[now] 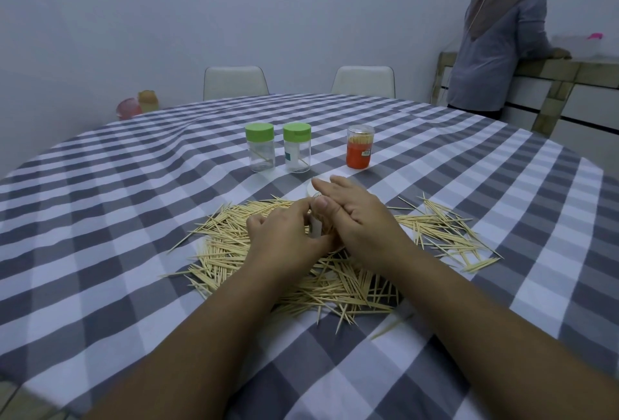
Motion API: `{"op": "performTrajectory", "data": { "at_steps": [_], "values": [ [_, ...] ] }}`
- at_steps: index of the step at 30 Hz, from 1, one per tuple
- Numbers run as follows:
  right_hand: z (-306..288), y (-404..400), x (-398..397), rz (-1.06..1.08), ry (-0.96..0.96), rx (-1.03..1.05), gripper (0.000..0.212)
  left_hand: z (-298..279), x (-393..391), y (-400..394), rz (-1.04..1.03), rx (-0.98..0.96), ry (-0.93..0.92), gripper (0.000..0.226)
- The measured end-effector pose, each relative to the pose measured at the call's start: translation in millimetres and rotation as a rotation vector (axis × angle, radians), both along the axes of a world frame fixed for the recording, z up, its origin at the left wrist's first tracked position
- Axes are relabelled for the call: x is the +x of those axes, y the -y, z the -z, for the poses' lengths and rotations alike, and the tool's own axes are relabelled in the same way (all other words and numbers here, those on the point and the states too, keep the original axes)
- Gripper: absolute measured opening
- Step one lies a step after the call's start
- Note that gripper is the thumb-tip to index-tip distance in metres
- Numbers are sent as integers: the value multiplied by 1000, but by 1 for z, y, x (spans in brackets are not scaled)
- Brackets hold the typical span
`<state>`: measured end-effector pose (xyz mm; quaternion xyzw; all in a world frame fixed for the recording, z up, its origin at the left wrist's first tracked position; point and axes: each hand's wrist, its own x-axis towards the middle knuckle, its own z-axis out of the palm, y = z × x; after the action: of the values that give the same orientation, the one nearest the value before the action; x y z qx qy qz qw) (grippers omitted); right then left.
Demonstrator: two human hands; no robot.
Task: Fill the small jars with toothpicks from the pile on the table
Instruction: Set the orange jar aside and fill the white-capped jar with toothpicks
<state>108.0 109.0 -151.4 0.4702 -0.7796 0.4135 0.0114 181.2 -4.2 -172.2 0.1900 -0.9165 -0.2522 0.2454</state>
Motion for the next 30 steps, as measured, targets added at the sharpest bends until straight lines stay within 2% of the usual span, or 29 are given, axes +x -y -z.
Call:
{"op": "performTrajectory", "data": {
  "at_steps": [6,9,12,14,17,19,21,25,28,30],
  "values": [
    [-10,-7,-5,-61,104,120,44,-1,1,0,-2,-7,16,46],
    [-18,-13,-6,-110,236,74,39,-2,2,-1,0,1,19,40],
    [-25,-23,-14,-23,323,16,35,-2,2,-1,1,20,19,44],
    [-28,-31,-26,120,260,105,42,-2,2,-1,3,23,23,46],
    [-27,-45,-42,304,124,461,51,-3,3,-1,10,28,20,41],
    [-24,-53,-50,350,55,717,47,-3,3,-1,11,28,22,43],
    [-25,-57,-50,359,16,857,40,-3,3,-1,4,25,30,45],
    [-21,-61,-55,391,3,880,35,-4,2,-1,-1,16,40,43],
    [-14,-62,-62,400,-54,877,22,-3,3,0,3,26,40,43],
    [-12,-62,-65,431,-79,884,26,-3,3,-1,3,31,39,43]
  ]
}}
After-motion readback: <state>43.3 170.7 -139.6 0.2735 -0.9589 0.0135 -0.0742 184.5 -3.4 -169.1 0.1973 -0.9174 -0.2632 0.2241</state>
